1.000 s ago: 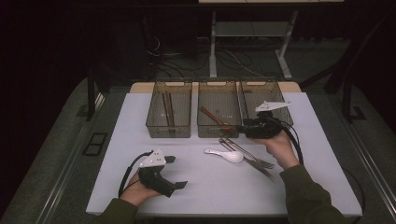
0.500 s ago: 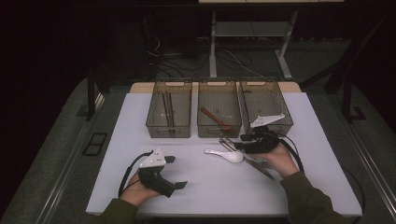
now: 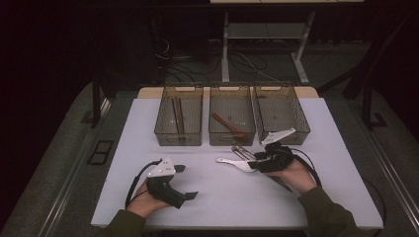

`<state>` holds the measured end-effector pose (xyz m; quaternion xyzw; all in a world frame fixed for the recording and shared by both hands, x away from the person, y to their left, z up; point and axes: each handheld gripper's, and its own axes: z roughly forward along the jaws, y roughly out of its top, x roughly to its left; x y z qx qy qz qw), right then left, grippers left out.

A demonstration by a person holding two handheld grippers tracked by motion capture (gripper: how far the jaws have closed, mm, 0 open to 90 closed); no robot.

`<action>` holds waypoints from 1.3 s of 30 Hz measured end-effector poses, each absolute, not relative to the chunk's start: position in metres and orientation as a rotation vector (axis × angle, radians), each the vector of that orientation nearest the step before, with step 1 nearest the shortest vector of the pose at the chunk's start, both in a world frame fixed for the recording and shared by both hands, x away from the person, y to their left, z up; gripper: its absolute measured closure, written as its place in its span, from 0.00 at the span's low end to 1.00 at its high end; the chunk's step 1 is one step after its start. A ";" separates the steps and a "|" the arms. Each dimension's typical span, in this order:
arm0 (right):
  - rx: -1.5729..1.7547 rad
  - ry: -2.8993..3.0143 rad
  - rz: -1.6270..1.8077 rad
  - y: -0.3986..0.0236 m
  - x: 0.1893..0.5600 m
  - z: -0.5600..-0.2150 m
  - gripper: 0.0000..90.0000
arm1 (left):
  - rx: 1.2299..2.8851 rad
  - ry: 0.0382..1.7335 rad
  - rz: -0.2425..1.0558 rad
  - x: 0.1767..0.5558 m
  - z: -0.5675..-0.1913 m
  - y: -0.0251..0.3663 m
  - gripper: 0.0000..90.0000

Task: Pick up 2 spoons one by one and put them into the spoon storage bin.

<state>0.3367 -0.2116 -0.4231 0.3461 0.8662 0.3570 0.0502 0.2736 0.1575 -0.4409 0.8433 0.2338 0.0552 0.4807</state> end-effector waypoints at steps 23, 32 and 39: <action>0.997 2.673 1.044 -0.206 0.332 -0.435 0.67 | 2.066 0.564 0.134 0.273 -0.441 0.156 0.00; 0.960 2.684 1.027 -0.203 0.330 -0.435 0.71 | 2.067 0.564 0.133 0.273 -0.440 0.156 0.00; 0.939 2.694 1.005 -0.202 0.329 -0.436 0.77 | 2.067 0.564 0.133 0.273 -0.440 0.156 0.00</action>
